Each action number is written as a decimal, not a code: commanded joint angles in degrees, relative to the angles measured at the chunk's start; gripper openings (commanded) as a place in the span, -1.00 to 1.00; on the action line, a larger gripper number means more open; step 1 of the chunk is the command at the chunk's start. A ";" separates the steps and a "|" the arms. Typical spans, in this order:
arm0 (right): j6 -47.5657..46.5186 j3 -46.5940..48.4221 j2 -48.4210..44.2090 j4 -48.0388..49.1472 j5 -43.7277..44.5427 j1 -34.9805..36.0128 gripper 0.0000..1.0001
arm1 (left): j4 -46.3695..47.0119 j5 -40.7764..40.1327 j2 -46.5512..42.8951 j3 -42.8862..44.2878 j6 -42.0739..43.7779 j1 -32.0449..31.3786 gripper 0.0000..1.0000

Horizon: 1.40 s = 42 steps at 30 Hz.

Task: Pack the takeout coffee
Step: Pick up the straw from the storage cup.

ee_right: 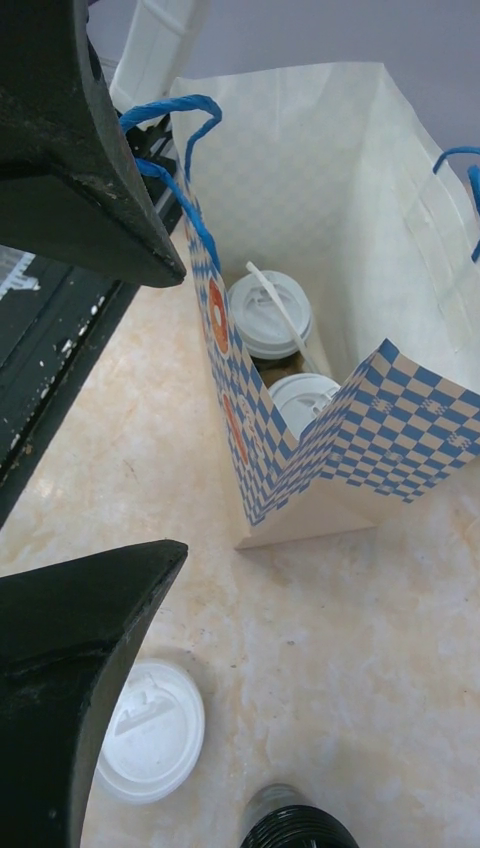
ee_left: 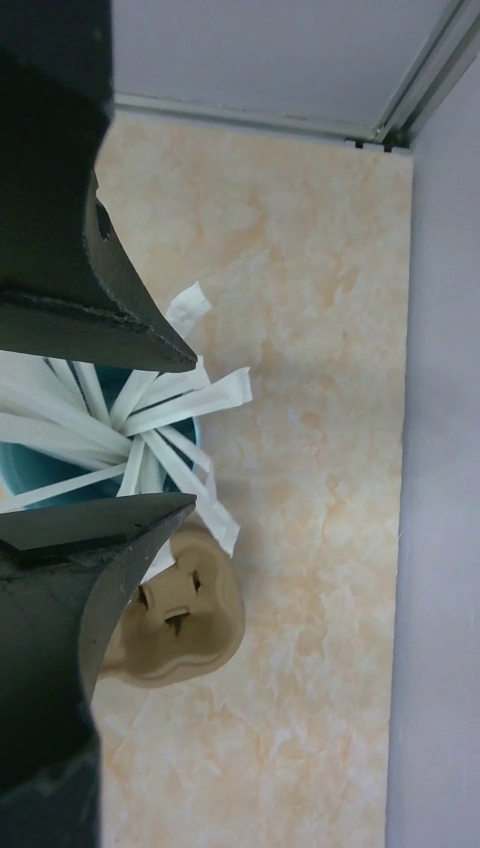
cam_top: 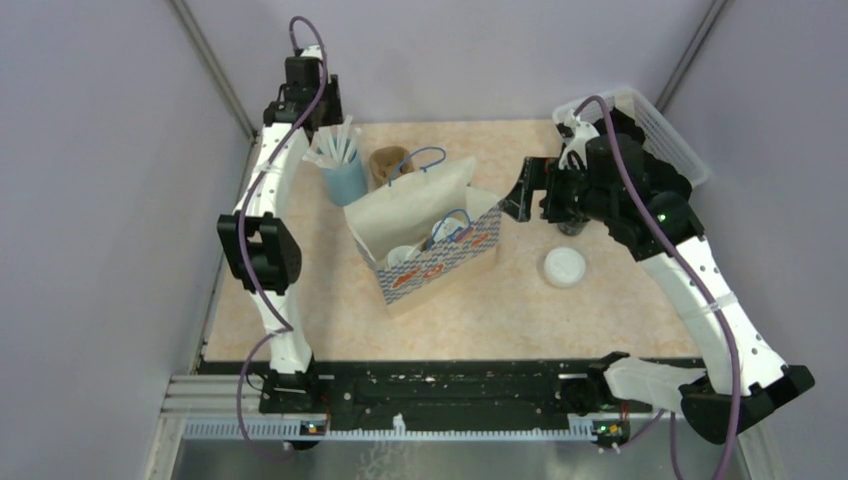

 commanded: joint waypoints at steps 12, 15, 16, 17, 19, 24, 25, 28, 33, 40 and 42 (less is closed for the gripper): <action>-2.28 2.71 1.05 -0.46 -1.24 -0.53 0.93 | 4.09 -3.40 7.96 5.92 0.35 1.08 -0.15; -2.15 2.69 1.06 -0.66 -1.20 -0.54 0.92 | 4.03 -3.87 8.25 6.08 0.66 1.08 -0.41; -2.12 2.69 0.98 -0.61 -1.10 -0.52 0.92 | 4.14 -3.91 8.18 6.17 0.80 1.08 -0.54; -1.96 2.71 0.85 -0.58 -1.09 -0.54 0.92 | 4.35 -3.79 8.06 6.18 0.91 1.08 -0.62; -1.58 2.64 0.79 -0.43 -1.11 -0.54 0.92 | 5.02 -3.61 7.47 6.27 1.10 1.08 -0.67; -0.25 2.36 0.50 0.26 -1.50 -0.56 0.91 | 5.74 -3.47 4.29 6.45 1.24 1.08 -0.82; 0.02 2.18 0.34 0.42 -1.50 -0.55 0.91 | 5.60 -3.16 3.45 6.45 1.06 1.08 -0.83; 0.61 1.83 -0.18 0.76 -1.42 -0.58 0.91 | 5.03 -2.18 0.16 6.07 -0.16 1.04 -0.83; 1.84 0.78 -1.25 2.19 -1.08 -0.51 0.91 | 4.58 0.61 -6.94 4.01 -3.09 1.03 -0.82; 2.40 0.05 -2.67 2.45 0.36 -0.52 0.91 | 3.95 5.58 -18.49 2.80 -8.59 1.08 -0.88; 2.45 0.08 -2.93 2.12 1.03 -0.53 0.91 | 4.89 8.57 -23.70 1.18 -11.45 1.08 -0.91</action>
